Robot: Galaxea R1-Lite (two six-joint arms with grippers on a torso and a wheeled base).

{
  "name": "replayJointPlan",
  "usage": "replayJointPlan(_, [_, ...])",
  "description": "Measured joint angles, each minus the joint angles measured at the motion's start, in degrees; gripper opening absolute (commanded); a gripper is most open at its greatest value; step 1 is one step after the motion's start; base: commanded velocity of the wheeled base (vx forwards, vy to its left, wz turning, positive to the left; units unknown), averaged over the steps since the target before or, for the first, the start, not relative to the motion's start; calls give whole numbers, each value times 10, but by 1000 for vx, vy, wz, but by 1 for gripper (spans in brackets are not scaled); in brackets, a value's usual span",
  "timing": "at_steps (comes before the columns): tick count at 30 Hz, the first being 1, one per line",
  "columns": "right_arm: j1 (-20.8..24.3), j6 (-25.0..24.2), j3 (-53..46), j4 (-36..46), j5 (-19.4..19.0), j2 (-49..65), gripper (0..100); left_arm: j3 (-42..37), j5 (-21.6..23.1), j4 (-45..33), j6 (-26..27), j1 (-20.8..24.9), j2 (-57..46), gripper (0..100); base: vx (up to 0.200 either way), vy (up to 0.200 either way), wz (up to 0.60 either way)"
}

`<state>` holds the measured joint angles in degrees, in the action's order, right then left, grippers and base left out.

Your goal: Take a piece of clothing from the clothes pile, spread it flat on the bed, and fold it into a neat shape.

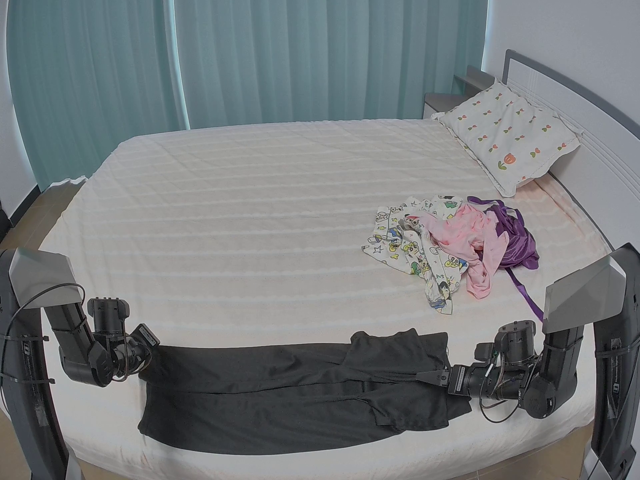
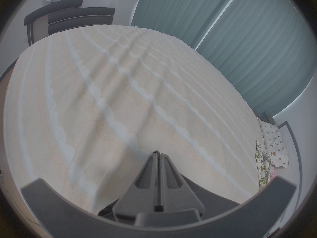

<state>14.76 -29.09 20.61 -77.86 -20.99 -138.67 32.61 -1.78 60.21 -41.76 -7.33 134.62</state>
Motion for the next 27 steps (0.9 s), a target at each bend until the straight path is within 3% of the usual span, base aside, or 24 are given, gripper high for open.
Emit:
replayJointPlan(18, [1,-44,21,-26,5,-2,100,-1,0,1,0,0,3,0,0,0,0])
replayJointPlan(19, [2,-44,25,-24,7,-4,0,-1,1,1,0,0,3,0,0,0,0])
replayJointPlan(27, [10,-36,44,-11,22,-20,0,-1,0,1,1,0,4,0,0,0,0])
